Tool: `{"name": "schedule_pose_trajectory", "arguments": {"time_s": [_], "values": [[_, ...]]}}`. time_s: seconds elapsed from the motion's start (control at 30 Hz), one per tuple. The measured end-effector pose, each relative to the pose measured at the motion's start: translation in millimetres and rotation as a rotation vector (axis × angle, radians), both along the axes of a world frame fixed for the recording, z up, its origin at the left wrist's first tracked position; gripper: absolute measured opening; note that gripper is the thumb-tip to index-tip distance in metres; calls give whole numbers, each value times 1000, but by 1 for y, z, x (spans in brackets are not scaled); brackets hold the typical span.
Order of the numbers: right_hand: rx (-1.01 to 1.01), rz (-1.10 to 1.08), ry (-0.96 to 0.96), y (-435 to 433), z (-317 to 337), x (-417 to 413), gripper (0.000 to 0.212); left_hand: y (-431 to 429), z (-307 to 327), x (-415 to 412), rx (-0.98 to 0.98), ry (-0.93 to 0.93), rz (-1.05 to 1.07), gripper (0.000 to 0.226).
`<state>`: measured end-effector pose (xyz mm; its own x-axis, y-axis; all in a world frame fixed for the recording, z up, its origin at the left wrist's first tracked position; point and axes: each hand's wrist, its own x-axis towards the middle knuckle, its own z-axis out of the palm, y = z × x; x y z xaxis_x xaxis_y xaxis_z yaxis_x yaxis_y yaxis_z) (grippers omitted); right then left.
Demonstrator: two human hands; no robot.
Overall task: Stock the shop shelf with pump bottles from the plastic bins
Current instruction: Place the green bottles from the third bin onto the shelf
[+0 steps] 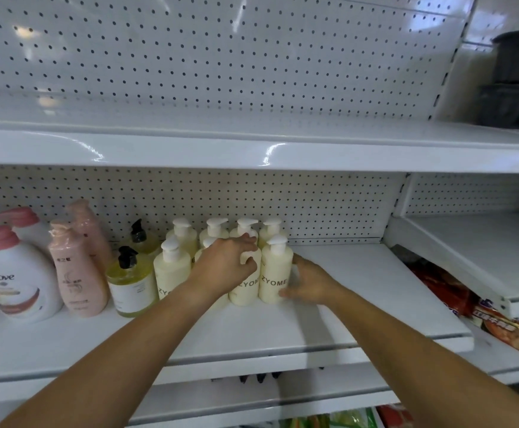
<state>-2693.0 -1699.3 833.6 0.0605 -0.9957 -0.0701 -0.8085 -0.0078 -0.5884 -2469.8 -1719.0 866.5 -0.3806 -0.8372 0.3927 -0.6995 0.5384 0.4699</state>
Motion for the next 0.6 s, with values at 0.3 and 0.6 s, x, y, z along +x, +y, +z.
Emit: {"name": "schedule_pose_trajectory", "arguments": {"time_s": [0.3, 0.6], "values": [[-280, 82, 327, 13, 103, -12, 55, 41, 52, -15, -1, -227, 67, 59], [-445, 395, 368, 47, 114, 60, 54, 118, 61, 63, 142, -414, 530, 62]]}}
